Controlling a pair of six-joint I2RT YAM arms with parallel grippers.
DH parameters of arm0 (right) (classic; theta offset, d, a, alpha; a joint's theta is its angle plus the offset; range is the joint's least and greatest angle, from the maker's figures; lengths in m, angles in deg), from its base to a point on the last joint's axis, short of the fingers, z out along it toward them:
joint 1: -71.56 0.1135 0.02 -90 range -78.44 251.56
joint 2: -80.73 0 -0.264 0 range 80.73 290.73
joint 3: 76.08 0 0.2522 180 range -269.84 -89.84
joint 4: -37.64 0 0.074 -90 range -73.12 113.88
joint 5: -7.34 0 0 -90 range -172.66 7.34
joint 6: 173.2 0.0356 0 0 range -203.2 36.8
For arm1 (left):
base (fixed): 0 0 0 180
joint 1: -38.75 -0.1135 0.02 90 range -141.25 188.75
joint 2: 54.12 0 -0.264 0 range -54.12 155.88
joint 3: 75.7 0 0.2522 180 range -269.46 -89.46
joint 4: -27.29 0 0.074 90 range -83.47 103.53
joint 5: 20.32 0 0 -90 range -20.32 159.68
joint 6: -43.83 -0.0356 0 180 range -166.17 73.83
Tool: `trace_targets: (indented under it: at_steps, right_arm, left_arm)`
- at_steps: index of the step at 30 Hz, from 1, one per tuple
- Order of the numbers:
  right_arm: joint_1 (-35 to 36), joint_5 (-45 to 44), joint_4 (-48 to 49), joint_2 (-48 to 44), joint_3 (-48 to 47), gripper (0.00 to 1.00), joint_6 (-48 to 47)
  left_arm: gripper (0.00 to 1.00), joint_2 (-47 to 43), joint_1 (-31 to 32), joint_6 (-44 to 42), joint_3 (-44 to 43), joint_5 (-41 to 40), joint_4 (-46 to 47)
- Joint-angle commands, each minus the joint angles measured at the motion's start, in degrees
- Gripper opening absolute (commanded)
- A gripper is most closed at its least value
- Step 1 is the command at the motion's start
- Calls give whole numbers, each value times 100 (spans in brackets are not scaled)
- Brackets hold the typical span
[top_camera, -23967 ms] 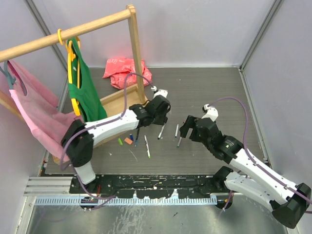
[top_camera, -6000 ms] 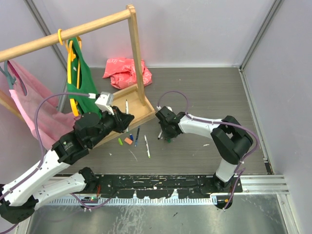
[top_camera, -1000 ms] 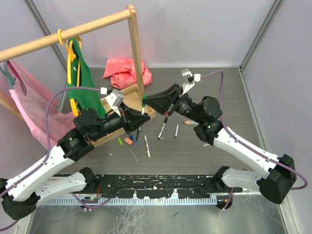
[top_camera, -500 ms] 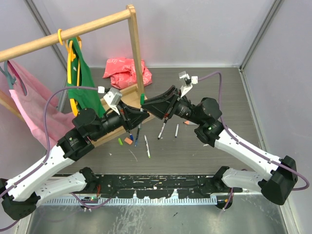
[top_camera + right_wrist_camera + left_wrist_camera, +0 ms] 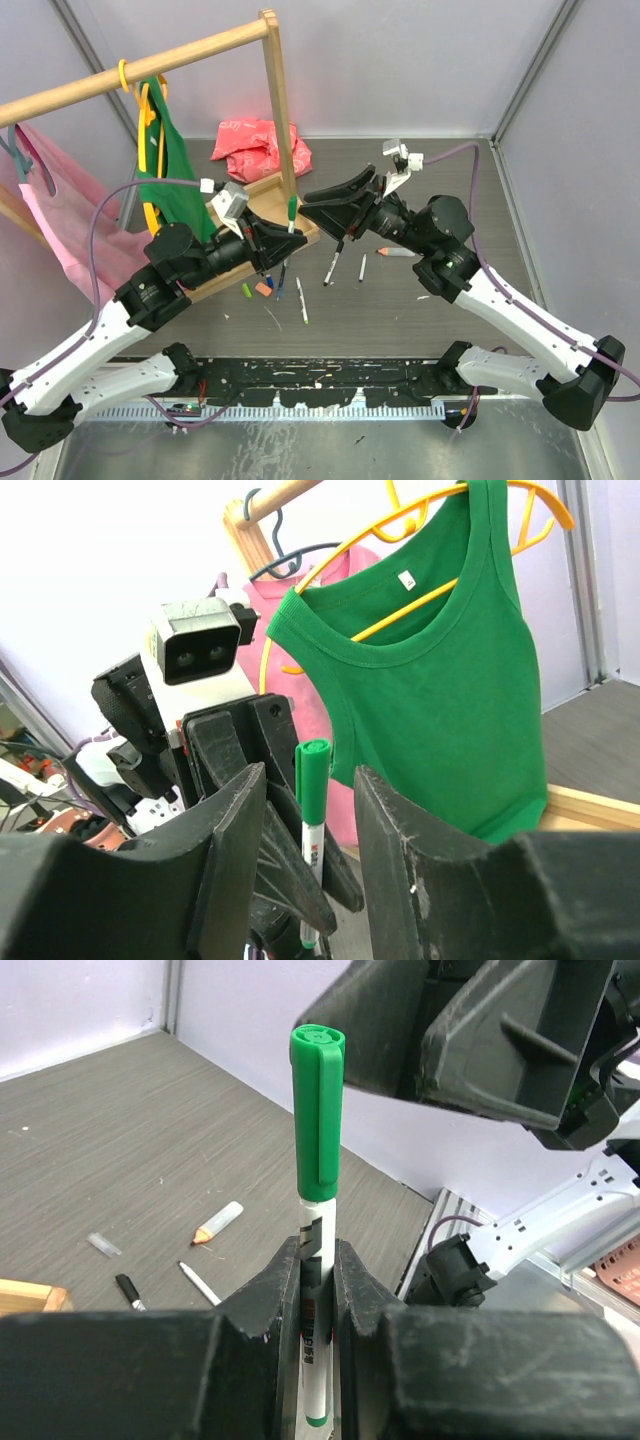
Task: Insert the pens into the pen caps
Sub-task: Insert the pen cap onto the pen, then press the pen cap onto the pen.
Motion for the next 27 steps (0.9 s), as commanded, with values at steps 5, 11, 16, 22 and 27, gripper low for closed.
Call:
trace_targets:
  at_steps: [5,11,16,22,27]
  right_arm:
    - [21,-127,-224,-104,-634,48,-535]
    - [25,-69,-236,-23,-729,49,-535]
    - [21,201,-227,75,-798,49,-490]
    - [21,659,-385,220,-913,47,-493]
    - [21,759,-359,232,-880,41,-436]
  left_arm:
    - [0,-29,-15,24,-235,575,191]
    - [0,85,-16,73,-265,829,293]
    - [0,184,-15,95,-309,907,330]
    - [0,244,-12,126,-346,946,410]
    - [0,274,-17,131,-367,961,443]
